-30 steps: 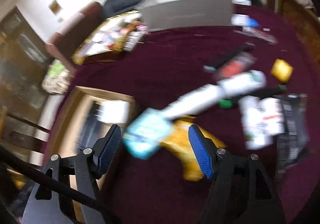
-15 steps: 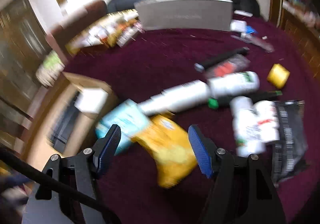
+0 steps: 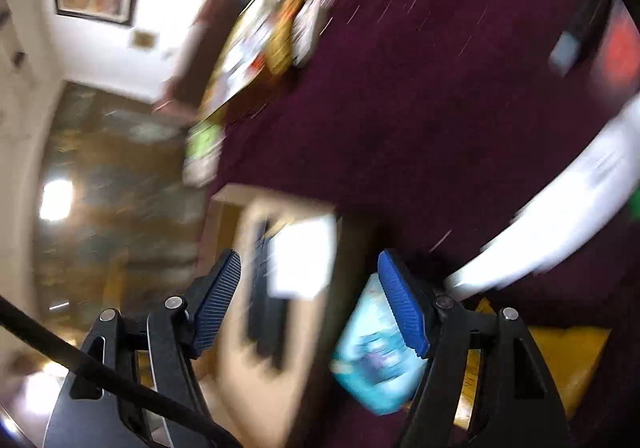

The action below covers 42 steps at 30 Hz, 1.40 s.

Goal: Organize objects

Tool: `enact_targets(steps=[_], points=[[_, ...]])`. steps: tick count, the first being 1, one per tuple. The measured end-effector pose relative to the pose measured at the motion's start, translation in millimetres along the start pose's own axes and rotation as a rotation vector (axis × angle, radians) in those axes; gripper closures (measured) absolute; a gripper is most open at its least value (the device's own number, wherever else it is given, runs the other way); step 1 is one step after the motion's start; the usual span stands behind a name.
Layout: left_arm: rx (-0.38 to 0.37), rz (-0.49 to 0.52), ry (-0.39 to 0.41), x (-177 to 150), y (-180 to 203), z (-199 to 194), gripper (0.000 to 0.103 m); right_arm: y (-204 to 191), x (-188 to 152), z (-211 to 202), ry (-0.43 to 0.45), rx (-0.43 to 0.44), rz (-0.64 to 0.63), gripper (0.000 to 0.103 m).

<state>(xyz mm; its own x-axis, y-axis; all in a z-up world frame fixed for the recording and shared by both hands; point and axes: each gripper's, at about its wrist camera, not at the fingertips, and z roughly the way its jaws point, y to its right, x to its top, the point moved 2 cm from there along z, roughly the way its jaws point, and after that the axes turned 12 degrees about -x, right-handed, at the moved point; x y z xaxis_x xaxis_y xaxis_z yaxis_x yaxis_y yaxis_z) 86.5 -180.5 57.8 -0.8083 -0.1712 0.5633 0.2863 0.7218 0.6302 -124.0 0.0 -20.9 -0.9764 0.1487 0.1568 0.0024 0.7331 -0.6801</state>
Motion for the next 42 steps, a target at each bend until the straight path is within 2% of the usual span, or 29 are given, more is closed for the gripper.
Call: enact_targets(steps=[3,5,6,9,11,12,13,16,18,20,22,24,30,33,34,36,37,38,39,40,42], points=[[-0.010,-0.008,-0.006,-1,-2,2,0.062,-1,-30,3,-0.140,0.108,-0.017,0.031],[-0.007,0.014,-0.012,-2,1,2,0.062,1,-56,-1,-0.211,0.117,-0.047,0.031],[0.000,0.030,-0.014,-3,2,3,0.062,4,-65,-7,-0.213,0.090,-0.055,0.031],[-0.009,0.025,-0.020,-3,3,8,0.062,3,-73,-37,-0.066,0.006,-0.106,0.031],[-0.018,0.013,-0.025,-4,3,11,0.062,2,-60,-48,0.056,-0.118,-0.097,0.031],[-0.019,0.009,-0.026,-5,3,12,0.062,-1,-52,-50,0.127,-0.216,-0.110,0.031],[-0.018,0.006,-0.028,-7,4,12,0.062,-5,-46,-49,0.165,-0.306,-0.132,0.031],[-0.001,0.013,-0.027,-10,5,9,0.062,-27,-30,-30,0.277,-0.677,-0.285,0.032],[0.015,0.014,-0.020,-10,3,6,0.062,-39,-25,-12,0.292,-0.780,-0.344,0.033],[0.020,-0.001,-0.018,-8,-1,4,0.062,-44,-21,7,0.253,-0.776,-0.357,0.042],[0.021,-0.016,-0.020,-7,-6,5,0.062,-46,-19,23,0.223,-0.820,-0.377,0.058],[0.017,-0.024,-0.024,-7,-9,6,0.062,-38,-21,30,0.170,-0.850,-0.402,0.067],[-0.003,0.001,-0.028,-5,-8,6,0.062,-32,-66,21,0.037,-0.829,-0.466,0.066],[-0.010,0.025,-0.038,-5,-2,10,0.062,-28,-99,8,-0.061,-0.785,-0.527,0.066],[-0.019,0.033,-0.048,-5,1,13,0.062,-24,-107,-3,-0.068,-0.743,-0.509,0.066],[-0.027,0.046,-0.070,-7,8,22,0.062,-19,-111,-33,0.006,-0.630,-0.438,0.066],[-0.030,0.055,-0.085,-9,13,28,0.062,-13,-110,-54,0.070,-0.586,-0.396,0.061],[-0.029,0.065,-0.099,-11,19,34,0.062,-7,-108,-71,0.128,-0.575,-0.365,0.056],[-0.023,0.081,-0.117,-13,25,42,0.062,0,-107,-86,0.185,-0.578,-0.338,0.047],[-0.019,0.096,-0.128,-15,31,47,0.062,10,-106,-101,0.240,-0.582,-0.305,0.045],[0.008,0.128,-0.144,-19,42,58,0.061,26,-101,-116,0.272,-0.562,-0.255,0.045]])
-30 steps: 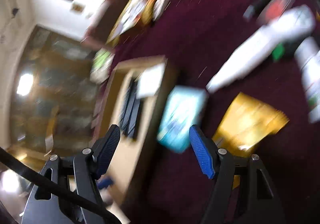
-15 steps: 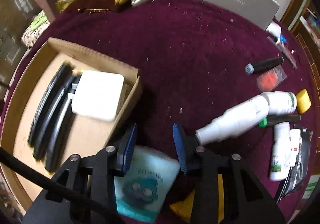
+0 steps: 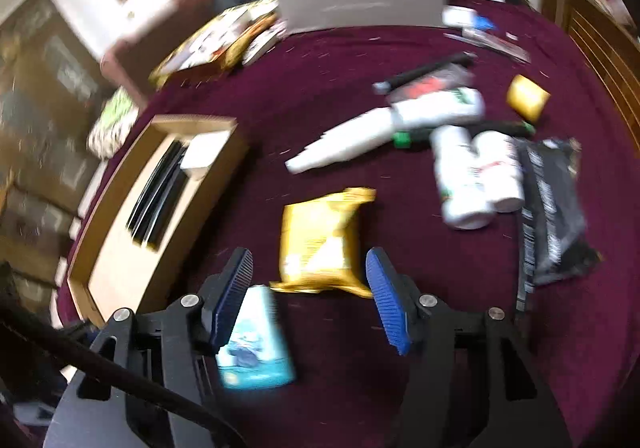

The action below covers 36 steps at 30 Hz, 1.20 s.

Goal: Organize objects

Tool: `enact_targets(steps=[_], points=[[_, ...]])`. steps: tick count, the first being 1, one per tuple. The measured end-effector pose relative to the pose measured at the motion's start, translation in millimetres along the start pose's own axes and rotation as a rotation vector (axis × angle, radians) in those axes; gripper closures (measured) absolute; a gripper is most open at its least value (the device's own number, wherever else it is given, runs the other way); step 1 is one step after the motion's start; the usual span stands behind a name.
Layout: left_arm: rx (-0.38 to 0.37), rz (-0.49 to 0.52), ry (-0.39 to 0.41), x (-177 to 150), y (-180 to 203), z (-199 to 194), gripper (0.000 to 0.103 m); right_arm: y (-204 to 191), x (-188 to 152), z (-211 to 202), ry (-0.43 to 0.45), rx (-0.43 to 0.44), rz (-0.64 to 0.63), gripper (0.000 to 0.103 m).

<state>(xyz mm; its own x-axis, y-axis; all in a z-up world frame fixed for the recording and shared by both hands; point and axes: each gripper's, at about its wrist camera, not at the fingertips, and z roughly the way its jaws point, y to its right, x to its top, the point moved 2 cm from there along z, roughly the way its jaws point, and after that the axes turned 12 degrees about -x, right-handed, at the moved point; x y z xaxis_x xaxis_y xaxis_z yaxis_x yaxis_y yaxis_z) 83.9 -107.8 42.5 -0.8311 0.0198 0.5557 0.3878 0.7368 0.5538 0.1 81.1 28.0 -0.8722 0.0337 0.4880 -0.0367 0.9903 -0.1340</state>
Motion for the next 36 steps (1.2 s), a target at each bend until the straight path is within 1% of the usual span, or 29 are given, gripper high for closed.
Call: enact_targets(steps=[1,3,5,6,9,11,12,13,14,15,16,18,19,20,21,22,24,26,29,31,33,34,35,36], points=[[0.026,0.000,-0.007,0,4,7,0.057,11,-3,-2,-0.007,0.014,0.029,0.045],[0.043,-0.031,-0.022,0,8,21,0.051,21,-7,-4,-0.014,0.022,0.072,0.045],[0.073,-0.093,-0.036,1,7,36,0.051,28,-10,-1,-0.011,0.041,0.102,0.045],[0.085,-0.108,-0.046,1,7,44,0.051,30,-12,0,-0.010,0.056,0.114,0.045],[0.165,-0.097,-0.055,4,11,69,0.050,33,-20,-1,-0.011,0.099,0.129,0.045],[0.220,-0.053,-0.075,8,17,90,0.044,37,-21,-1,-0.007,0.121,0.140,0.045],[0.239,-0.027,-0.087,9,18,101,0.037,38,-21,-2,-0.005,0.126,0.144,0.045],[0.268,0.028,-0.070,10,23,109,0.031,40,-21,-3,-0.002,0.132,0.148,0.045],[0.297,0.067,-0.069,9,25,115,0.028,41,-20,-3,0.000,0.134,0.148,0.045],[0.322,0.111,-0.061,8,29,121,0.021,42,-20,-4,0.004,0.134,0.147,0.045],[0.354,0.149,-0.088,7,33,131,0.015,42,-19,-4,0.008,0.131,0.144,0.045],[0.380,0.172,-0.107,9,36,137,0.016,42,-17,-5,0.016,0.129,0.135,0.045],[0.368,0.164,-0.095,10,35,134,0.023,40,-16,-5,0.019,0.129,0.130,0.045],[0.366,0.164,-0.083,11,33,130,0.034,40,-15,-4,0.019,0.127,0.128,0.045],[0.377,0.180,-0.078,13,30,126,0.059,39,-13,-3,0.020,0.124,0.126,0.044],[0.350,0.171,-0.087,13,25,120,0.063,38,-12,-2,0.019,0.125,0.126,0.043],[0.302,0.129,-0.092,15,15,109,0.068,33,-10,2,0.011,0.118,0.116,0.043],[0.271,0.102,-0.099,14,10,101,0.069,26,-9,7,0.003,0.105,0.091,0.043],[0.254,0.102,-0.092,10,11,87,0.070,11,-7,16,-0.011,0.064,0.036,0.043],[0.231,0.104,-0.071,5,16,71,0.070,0,-3,19,0.017,0.016,-0.010,0.043],[0.214,0.112,-0.039,3,18,52,0.070,-15,1,19,0.059,-0.045,-0.099,0.043],[0.195,0.108,-0.025,2,17,43,0.070,-22,2,20,0.069,-0.067,-0.136,0.040],[0.189,0.108,-0.014,1,17,35,0.070,-28,3,22,0.076,-0.089,-0.177,0.035],[0.188,0.106,0.007,1,16,24,0.070,-35,4,25,0.081,-0.110,-0.214,0.033]])
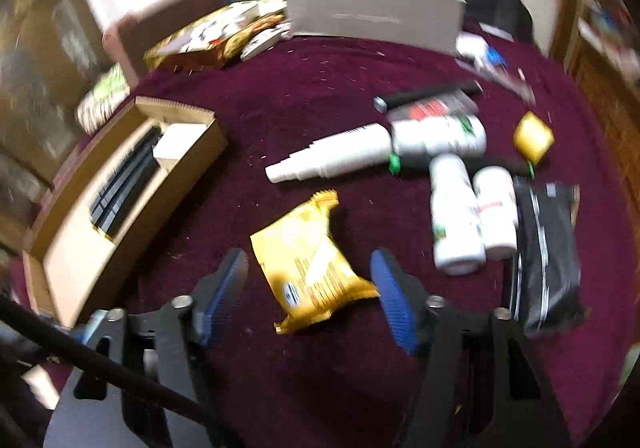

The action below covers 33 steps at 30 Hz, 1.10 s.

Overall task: Organize objects
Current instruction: 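Place the tissue pack in the tray with the left gripper while the right gripper places the yellow cracker packet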

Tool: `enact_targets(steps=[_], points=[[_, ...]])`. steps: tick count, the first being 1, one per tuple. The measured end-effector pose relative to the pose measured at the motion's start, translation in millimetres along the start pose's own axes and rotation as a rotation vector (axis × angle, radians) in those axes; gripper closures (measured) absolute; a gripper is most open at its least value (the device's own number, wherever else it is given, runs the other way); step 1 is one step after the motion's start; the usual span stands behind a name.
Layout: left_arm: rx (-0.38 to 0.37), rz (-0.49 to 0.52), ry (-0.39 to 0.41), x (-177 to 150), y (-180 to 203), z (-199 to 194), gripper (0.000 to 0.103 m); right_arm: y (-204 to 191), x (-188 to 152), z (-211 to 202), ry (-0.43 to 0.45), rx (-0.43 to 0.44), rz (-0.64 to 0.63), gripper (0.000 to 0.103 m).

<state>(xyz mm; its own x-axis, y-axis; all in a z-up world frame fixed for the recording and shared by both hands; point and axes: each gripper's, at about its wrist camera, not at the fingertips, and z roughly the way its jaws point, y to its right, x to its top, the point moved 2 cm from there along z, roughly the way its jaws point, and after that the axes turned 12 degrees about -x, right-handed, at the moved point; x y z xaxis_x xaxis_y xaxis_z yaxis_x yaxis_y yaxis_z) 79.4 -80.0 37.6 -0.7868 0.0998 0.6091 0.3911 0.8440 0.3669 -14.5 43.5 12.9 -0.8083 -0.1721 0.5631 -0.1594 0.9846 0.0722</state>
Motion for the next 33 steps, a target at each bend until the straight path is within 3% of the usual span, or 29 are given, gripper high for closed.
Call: enact_targets(steps=[5,6,7,8,14,21,26,29,33], points=[[-0.025,-0.072,0.064,-2,-23,-38,0.070,-23,4,25,-0.027,-0.076,-0.106,0.033],[-0.014,-0.079,0.082,-2,-28,-45,0.070,-25,2,31,-0.046,-0.091,-0.107,0.037],[-0.010,-0.083,0.092,-2,-33,-50,0.070,-25,0,35,-0.062,-0.121,-0.101,0.054],[-0.005,-0.088,0.104,-3,-37,-56,0.070,-23,-2,36,-0.069,-0.115,-0.086,0.060],[0.025,-0.115,0.165,-11,-64,-86,0.070,-12,-9,17,-0.070,-0.119,-0.008,0.061],[0.064,-0.123,0.228,4,-96,-130,0.070,-14,24,-45,-0.012,0.035,0.100,0.061],[0.143,-0.090,0.230,46,-126,-139,0.070,-56,76,-83,0.022,0.191,0.112,0.060],[0.167,-0.112,0.190,72,-154,-122,0.070,-89,94,-77,-0.006,0.255,0.109,0.060],[0.214,-0.135,0.125,91,-188,-84,0.070,-128,97,-39,-0.089,0.295,0.124,0.060]])
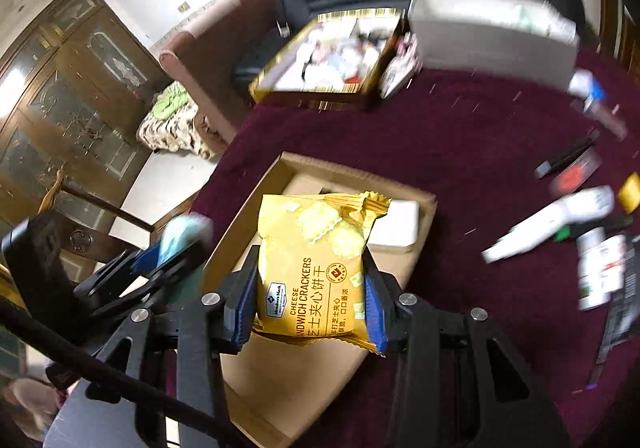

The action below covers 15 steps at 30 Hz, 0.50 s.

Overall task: Organize objects
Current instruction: 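Place the tissue pack in the tray with the left gripper while the right gripper places the yellow cracker packet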

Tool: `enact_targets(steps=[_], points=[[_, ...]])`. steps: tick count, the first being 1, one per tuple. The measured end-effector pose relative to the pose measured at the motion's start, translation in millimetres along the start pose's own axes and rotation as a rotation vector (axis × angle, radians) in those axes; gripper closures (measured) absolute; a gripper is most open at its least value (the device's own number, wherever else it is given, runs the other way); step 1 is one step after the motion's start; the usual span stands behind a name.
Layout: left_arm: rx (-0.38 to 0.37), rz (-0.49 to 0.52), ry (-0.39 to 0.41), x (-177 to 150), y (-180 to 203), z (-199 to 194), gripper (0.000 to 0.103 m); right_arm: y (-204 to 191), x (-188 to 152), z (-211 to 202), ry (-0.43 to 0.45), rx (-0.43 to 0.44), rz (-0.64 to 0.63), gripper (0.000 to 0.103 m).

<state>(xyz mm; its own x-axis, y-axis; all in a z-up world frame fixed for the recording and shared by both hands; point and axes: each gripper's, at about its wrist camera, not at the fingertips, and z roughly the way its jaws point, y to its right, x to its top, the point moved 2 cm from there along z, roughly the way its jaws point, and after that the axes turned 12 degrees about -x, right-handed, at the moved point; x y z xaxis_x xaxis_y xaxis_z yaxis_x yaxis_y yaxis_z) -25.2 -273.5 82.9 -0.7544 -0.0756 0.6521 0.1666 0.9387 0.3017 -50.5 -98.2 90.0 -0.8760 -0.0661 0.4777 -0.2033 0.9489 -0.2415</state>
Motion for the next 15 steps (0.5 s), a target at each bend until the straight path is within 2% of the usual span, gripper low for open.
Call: enact_targets(steps=[4,8,13,15], points=[[0.022,-0.025,-0.062,0,-17,42,0.070,-10,-9,46,-0.052,-0.047,0.010,0.060],[0.048,-0.034,-0.107,0,-27,75,0.070,-9,-13,73,-0.077,-0.109,0.020,0.060],[0.054,-0.046,-0.144,1,-36,100,0.069,-2,-15,88,-0.076,-0.200,0.029,0.060],[0.039,-0.054,-0.152,0,-39,105,0.069,1,-17,88,-0.078,-0.208,0.034,0.060]])
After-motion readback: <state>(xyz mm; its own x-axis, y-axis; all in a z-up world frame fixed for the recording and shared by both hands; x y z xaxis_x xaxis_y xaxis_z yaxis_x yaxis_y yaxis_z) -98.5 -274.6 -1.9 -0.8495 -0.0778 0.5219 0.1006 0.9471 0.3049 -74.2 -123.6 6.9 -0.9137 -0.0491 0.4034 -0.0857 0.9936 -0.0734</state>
